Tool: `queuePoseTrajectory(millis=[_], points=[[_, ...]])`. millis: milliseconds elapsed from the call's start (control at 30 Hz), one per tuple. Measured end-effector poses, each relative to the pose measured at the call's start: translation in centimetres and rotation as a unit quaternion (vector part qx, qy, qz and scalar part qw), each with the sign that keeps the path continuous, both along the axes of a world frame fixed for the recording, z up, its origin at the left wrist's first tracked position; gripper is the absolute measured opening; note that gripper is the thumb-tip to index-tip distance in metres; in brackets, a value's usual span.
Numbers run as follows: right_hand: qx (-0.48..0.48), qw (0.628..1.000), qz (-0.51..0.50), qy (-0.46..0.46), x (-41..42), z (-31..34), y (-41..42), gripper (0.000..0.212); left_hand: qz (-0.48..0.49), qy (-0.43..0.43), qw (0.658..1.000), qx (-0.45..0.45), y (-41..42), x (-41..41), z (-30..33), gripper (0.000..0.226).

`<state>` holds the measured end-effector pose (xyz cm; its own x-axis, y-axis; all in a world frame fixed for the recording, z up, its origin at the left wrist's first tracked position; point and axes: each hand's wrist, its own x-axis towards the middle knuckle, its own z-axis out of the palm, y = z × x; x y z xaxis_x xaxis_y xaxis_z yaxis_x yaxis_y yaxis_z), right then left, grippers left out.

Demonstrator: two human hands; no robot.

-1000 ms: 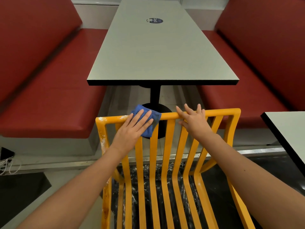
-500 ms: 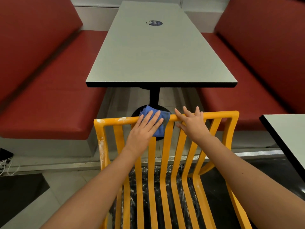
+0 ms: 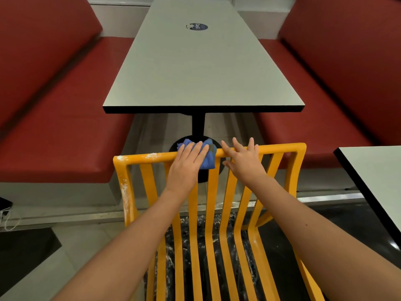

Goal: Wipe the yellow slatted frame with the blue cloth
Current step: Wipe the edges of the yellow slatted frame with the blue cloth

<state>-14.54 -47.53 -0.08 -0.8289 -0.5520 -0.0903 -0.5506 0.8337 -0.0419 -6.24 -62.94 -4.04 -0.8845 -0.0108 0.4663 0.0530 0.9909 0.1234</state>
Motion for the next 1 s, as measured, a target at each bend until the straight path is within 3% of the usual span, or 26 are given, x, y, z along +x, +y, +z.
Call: queuePoseTrajectory(millis=[333,567,1000], points=[[0.005,1.0,0.003,-0.018,-0.1,0.4,-0.1,0.06,0.081,-0.005,0.995,0.065,-0.6,0.4,0.5,0.051],[0.008,1.0,0.002,-0.014,0.0,0.4,-0.2,0.061,0.09,-0.074,0.989,0.096,1.4,-2.4,2.5,0.034],[0.016,0.999,0.009,-0.031,0.0,0.6,0.0,0.064,0.002,-0.087,0.988,0.125,-5.1,1.4,2.5,0.044]])
